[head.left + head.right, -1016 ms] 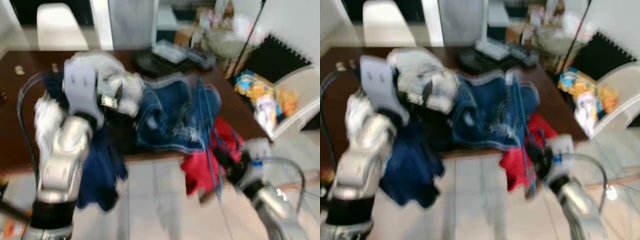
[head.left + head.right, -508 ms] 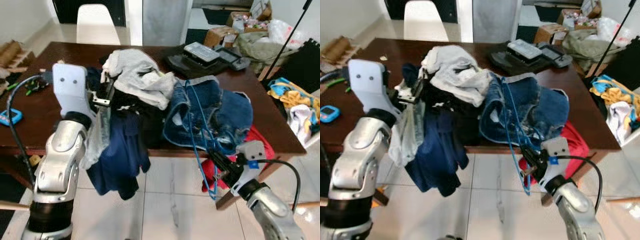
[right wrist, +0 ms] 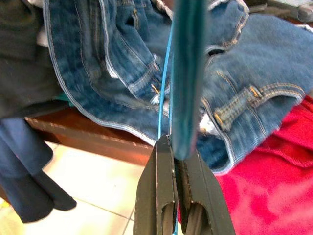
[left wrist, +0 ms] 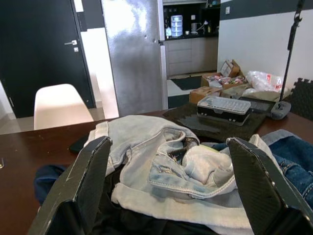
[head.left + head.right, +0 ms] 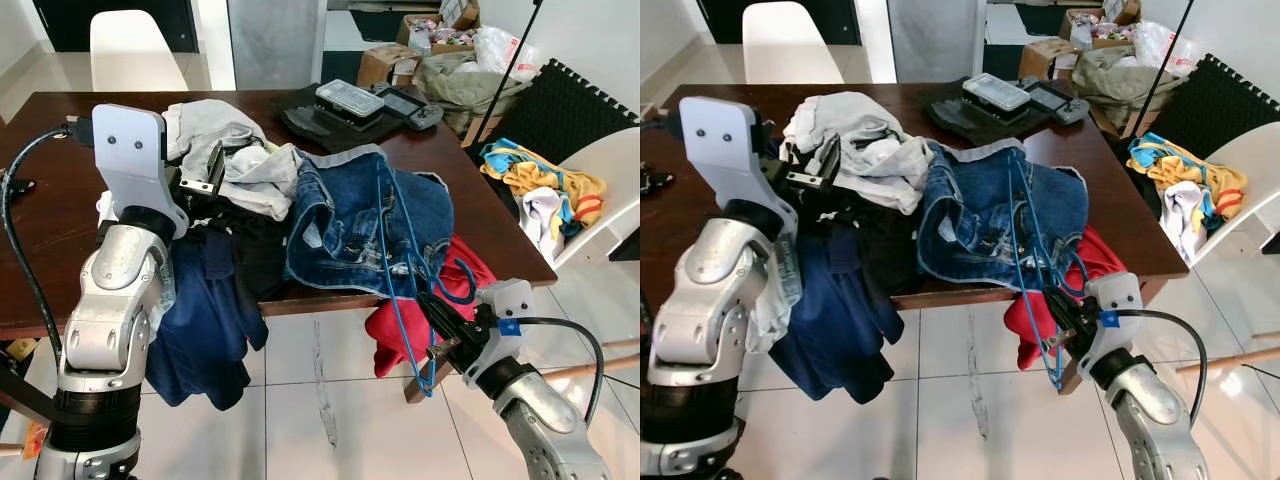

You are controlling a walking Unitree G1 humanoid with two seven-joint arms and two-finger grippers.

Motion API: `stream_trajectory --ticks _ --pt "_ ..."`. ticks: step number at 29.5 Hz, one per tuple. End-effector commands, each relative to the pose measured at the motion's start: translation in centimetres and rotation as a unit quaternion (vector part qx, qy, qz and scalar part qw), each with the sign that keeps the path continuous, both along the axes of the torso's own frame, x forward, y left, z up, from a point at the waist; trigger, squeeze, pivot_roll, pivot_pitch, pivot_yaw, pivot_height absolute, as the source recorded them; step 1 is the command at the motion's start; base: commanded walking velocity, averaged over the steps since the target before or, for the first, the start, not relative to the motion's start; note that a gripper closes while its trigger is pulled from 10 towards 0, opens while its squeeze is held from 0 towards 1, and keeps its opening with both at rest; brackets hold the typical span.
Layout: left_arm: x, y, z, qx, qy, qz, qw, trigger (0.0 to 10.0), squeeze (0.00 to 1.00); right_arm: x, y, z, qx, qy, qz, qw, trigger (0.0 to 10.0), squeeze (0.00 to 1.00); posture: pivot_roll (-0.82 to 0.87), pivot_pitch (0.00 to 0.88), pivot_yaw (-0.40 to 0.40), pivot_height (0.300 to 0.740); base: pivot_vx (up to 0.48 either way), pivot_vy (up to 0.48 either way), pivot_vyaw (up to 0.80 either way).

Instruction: Hang hanger

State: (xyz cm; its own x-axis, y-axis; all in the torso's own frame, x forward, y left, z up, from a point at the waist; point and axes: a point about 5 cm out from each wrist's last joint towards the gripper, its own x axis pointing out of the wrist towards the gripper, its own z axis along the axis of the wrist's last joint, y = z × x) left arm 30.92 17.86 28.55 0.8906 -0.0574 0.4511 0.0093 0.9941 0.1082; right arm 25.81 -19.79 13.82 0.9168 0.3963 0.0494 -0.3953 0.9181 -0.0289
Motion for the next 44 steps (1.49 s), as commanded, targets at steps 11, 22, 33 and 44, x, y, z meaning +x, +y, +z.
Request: stream_trajectory --ticks 11,22,33,44 --pt "-0.4 -1.8 -0.3 0.011 -0.003 -0.052 0.999 10.0 0.0 0.6 -0.2 1.9 0.035 -0.045 -0.011 0.998 10.0 0.0 0.09 0.165 -0.03 0.74 0.358 0.0 0.0" --pt "-0.6 -3.2 -1.0 0.045 0.005 -0.092 0.995 10.0 0.0 0.9 0.0 1.5 0.045 -0.041 -0.015 0.998 10.0 0.0 0.09 0.164 -0.029 0.74 0.355 0.0 0.0" --pt "-0.6 -3.3 -0.7 0.055 -0.001 -0.103 0.993 10.0 0.0 1.0 0.1 1.1 0.049 -0.031 -0.012 0.998 10.0 0.0 0.09 0.158 -0.025 0.74 0.348 0.0 0.0" --pt "-1.1 -4.2 -1.3 0.097 0.007 -0.139 0.986 10.0 0.0 1.0 0.3 1.0 0.05 -0.029 -0.009 0.998 10.0 0.0 0.09 0.155 -0.028 0.74 0.318 0.0 0.0"
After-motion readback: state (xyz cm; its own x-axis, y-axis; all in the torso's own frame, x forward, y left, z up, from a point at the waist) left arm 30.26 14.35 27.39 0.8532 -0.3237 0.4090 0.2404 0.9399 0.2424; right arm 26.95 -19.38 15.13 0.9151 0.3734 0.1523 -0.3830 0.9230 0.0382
